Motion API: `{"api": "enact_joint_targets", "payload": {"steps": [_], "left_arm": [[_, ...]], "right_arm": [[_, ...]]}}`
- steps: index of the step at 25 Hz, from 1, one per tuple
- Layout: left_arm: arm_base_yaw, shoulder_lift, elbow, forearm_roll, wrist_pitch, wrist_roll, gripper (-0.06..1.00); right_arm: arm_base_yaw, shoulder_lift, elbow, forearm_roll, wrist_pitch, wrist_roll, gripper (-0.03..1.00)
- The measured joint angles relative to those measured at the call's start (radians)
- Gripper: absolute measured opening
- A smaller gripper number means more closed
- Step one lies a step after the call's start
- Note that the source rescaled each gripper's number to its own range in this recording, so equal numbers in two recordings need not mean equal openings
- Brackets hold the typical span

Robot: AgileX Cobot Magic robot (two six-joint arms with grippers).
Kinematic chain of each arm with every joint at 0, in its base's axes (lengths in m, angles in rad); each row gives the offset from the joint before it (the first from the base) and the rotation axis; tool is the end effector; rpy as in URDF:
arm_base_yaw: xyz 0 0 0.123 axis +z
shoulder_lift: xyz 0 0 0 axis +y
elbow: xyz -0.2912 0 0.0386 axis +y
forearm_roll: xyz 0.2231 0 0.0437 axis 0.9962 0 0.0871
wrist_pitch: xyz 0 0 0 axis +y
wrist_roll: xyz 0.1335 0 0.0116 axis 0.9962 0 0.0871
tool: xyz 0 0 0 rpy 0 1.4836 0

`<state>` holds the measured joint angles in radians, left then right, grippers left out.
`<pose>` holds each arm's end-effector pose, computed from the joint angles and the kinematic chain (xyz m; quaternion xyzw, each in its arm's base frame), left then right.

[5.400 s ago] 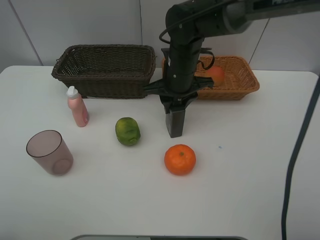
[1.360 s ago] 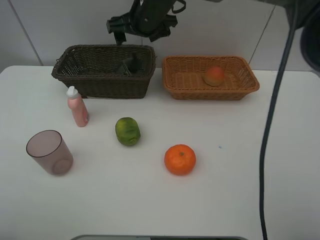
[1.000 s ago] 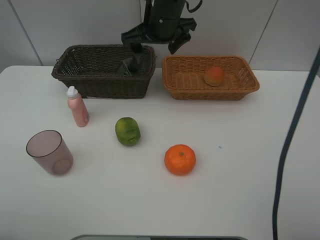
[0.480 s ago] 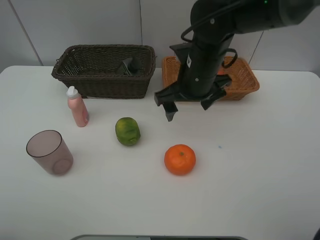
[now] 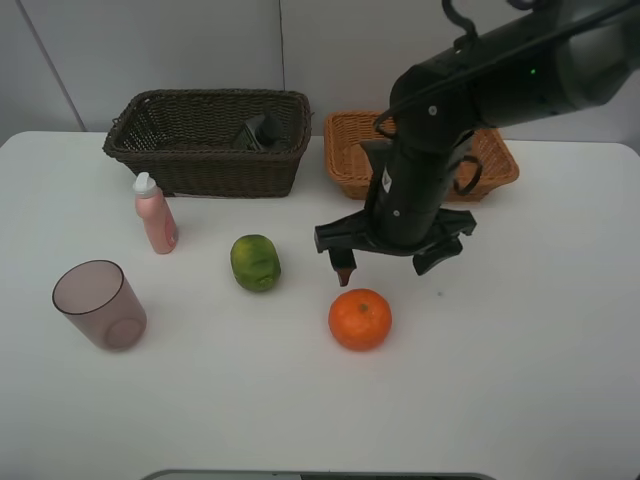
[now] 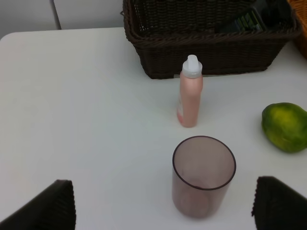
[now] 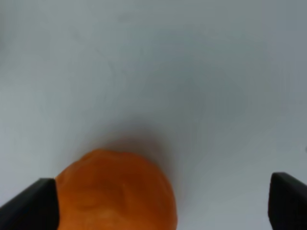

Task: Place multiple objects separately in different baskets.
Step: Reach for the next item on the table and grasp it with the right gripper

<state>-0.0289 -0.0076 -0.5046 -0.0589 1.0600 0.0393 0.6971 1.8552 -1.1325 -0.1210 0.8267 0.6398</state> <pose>0.0013 -0.0069 0.2474 0.0303 0.8489 -0.0267 0.5269 0.2606 0.2026 0.1442 -0.0670 0.9952 -0.0030 0.0714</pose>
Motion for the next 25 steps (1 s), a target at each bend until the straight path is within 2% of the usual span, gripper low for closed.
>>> {"api": "enact_joint_targets", "payload": {"steps": [7,12,25], "left_arm": [[0.000,0.000,0.000,0.000,0.000,0.000,0.95],[0.000,0.000,0.000,0.000,0.000,0.000,0.95],[0.000,0.000,0.000,0.000,0.000,0.000,0.95]], "right_arm": [[0.041,0.000,0.016,0.029,-0.037,0.182,0.87],[0.062,0.005,0.016,0.032,-0.045,0.268,0.87],[0.093,0.078,0.016,0.026,-0.042,0.344,0.87]]}}
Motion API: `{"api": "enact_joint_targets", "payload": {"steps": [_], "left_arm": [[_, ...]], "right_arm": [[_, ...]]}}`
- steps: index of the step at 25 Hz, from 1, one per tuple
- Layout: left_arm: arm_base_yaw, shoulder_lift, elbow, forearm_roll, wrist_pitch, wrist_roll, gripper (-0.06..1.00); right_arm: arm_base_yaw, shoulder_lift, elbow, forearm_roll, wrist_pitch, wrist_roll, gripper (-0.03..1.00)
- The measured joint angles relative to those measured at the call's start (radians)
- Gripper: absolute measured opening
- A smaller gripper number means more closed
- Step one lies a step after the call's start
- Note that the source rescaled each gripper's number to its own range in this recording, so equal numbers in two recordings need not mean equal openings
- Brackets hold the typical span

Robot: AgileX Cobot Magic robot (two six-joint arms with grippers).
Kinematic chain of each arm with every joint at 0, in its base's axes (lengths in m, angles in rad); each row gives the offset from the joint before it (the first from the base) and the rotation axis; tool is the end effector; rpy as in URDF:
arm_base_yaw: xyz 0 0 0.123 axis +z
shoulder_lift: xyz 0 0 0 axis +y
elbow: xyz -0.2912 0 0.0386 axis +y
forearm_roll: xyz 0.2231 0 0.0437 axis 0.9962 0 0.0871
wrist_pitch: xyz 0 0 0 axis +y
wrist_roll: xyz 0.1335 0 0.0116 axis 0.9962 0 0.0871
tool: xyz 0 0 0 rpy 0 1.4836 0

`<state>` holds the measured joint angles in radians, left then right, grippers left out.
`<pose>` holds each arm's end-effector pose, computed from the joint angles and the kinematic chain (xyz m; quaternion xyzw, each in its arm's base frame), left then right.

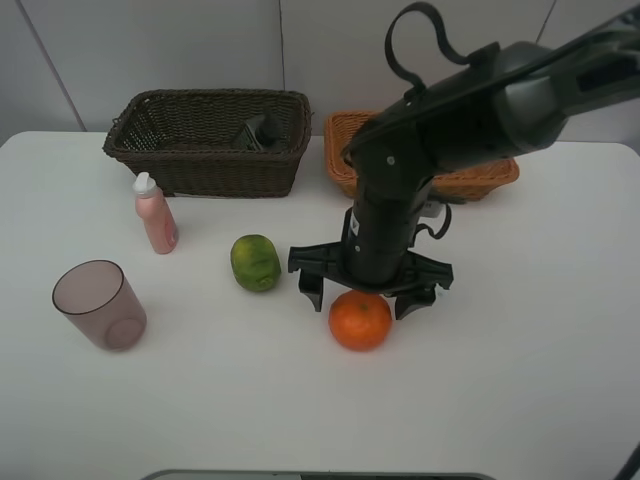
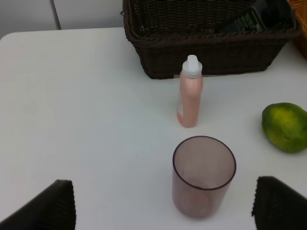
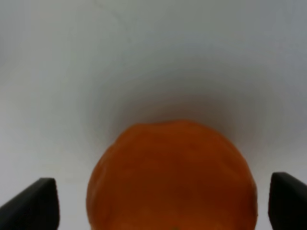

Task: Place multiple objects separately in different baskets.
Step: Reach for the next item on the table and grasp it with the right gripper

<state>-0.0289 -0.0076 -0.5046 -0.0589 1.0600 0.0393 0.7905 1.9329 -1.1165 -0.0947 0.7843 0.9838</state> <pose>0.0013 -0.0069 0.2474 0.0303 0.8489 -0.0267 0.5269 0.2398 0.2295 0.1155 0.0640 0.9969 0.0005 0.0447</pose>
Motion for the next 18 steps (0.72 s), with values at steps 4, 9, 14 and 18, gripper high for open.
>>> {"api": "enact_joint_targets", "payload": {"steps": [4,9,14,18], "left_arm": [[0.000,0.000,0.000,0.000,0.000,0.000,0.95],[0.000,0.000,0.000,0.000,0.000,0.000,0.95],[0.000,0.000,0.000,0.000,0.000,0.000,0.95],[0.000,0.000,0.000,0.000,0.000,0.000,0.95]], "right_arm": [[0.004,0.018,0.000,0.000,0.000,0.016,0.87],[0.004,0.045,0.000,-0.001,-0.003,0.018,0.87],[0.004,0.049,0.000,-0.001,-0.020,0.018,0.87],[0.004,0.061,0.000,0.001,-0.027,0.018,0.87]]}}
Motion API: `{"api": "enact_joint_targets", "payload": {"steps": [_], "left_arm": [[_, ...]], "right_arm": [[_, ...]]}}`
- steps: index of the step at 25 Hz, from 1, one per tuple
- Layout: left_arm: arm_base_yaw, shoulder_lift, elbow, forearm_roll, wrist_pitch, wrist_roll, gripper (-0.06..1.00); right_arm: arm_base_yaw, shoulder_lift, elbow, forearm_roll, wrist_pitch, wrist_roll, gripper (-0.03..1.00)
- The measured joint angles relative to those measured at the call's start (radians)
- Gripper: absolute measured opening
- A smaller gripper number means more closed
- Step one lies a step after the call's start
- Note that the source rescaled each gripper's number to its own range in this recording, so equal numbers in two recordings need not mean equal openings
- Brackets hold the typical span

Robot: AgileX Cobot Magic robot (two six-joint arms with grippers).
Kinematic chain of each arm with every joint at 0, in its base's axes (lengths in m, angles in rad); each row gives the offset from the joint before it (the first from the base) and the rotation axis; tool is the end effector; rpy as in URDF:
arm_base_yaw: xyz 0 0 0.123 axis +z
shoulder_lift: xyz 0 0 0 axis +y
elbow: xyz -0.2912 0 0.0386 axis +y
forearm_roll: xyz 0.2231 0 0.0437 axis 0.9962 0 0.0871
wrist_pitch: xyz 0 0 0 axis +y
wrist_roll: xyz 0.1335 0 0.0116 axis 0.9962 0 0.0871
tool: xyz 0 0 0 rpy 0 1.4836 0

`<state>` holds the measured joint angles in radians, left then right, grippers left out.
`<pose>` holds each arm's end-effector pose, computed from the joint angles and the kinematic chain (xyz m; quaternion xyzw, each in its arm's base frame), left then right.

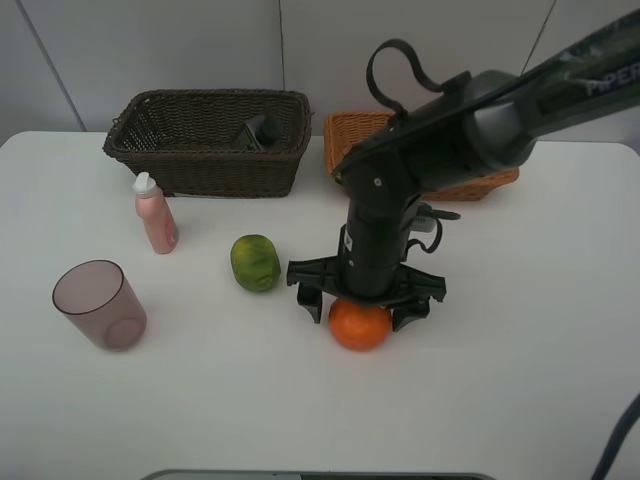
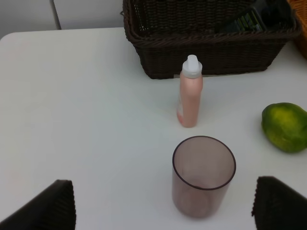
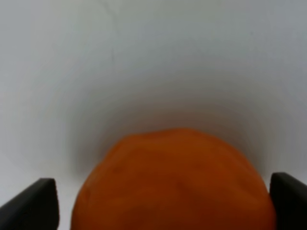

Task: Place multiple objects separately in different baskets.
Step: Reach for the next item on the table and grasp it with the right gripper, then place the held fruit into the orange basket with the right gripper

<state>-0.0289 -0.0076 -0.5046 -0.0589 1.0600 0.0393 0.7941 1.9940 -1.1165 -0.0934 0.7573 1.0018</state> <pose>0.0013 -0.0069 0.2474 0.0303 0.8489 -0.0267 0.5269 0.2404 0.2324 0.0953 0.0702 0.9969 -0.0112 0.0326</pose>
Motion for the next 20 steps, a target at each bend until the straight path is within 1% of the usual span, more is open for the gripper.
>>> {"api": "enact_joint_targets", "payload": {"steps": [9,11,14,20], "left_arm": [[0.000,0.000,0.000,0.000,0.000,0.000,0.95],[0.000,0.000,0.000,0.000,0.000,0.000,0.95],[0.000,0.000,0.000,0.000,0.000,0.000,0.95],[0.000,0.000,0.000,0.000,0.000,0.000,0.95]], "right_arm": [[0.000,0.014,0.000,0.024,-0.005,-0.023,0.87],[0.000,0.014,0.000,0.025,-0.007,-0.023,0.81],[0.000,0.014,0.000,0.025,-0.006,-0.023,0.60],[0.000,0.014,0.000,0.026,0.001,-0.023,0.60]]}}
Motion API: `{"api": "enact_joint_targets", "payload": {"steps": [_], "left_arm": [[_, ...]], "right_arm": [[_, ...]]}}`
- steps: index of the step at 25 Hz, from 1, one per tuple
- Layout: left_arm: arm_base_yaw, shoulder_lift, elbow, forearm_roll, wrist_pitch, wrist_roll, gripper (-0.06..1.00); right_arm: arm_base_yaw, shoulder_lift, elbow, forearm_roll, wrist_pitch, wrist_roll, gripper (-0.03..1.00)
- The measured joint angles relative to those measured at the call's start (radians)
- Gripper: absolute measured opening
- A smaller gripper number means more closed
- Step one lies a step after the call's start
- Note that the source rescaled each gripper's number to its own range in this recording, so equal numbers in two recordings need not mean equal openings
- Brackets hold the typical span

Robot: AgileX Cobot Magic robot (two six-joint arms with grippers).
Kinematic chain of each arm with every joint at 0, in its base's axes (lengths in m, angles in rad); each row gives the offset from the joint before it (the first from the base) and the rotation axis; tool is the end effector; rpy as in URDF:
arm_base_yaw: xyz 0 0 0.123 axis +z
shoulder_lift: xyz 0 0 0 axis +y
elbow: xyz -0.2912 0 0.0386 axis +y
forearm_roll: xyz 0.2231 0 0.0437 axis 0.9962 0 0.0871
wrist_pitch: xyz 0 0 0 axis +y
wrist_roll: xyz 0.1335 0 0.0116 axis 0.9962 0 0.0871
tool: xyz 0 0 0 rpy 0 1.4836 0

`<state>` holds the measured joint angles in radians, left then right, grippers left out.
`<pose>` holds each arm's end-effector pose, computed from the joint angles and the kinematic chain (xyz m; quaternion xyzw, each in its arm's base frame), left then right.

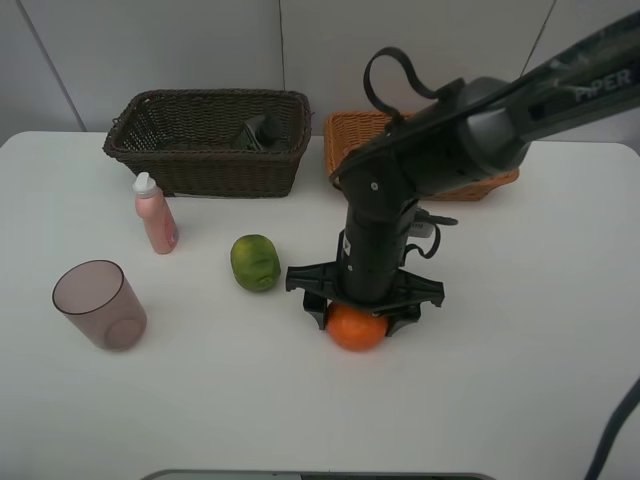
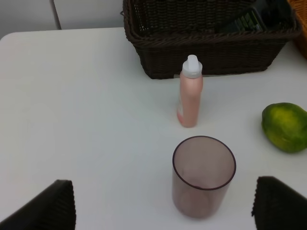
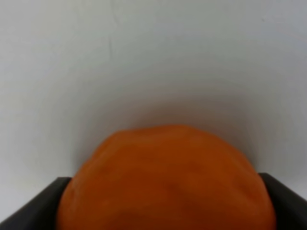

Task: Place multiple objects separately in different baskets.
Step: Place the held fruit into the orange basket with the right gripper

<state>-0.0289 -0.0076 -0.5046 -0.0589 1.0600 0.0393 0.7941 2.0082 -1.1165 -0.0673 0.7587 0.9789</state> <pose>0.0013 -0.0069 0.2474 0.0303 0.8489 -0.0267 0.5269 0.2382 0.2335 0.0904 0.0680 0.9974 -0.0117 0.0204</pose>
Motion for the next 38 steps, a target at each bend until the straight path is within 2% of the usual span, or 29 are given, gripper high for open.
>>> {"api": "enact_joint_targets", "payload": {"steps": [17,26,32,38], "left_arm": [[0.000,0.000,0.000,0.000,0.000,0.000,0.95],[0.000,0.000,0.000,0.000,0.000,0.000,0.95],[0.000,0.000,0.000,0.000,0.000,0.000,0.95],[0.000,0.000,0.000,0.000,0.000,0.000,0.95]], "right_arm": [[0.000,0.000,0.000,-0.002,0.003,0.000,0.60],[-0.013,-0.115,0.000,-0.130,0.019,-0.037,0.60],[-0.098,-0.208,0.000,-0.157,0.031,-0.139,0.60],[-0.182,-0.232,-0.092,-0.162,0.085,-0.355,0.60]]}}
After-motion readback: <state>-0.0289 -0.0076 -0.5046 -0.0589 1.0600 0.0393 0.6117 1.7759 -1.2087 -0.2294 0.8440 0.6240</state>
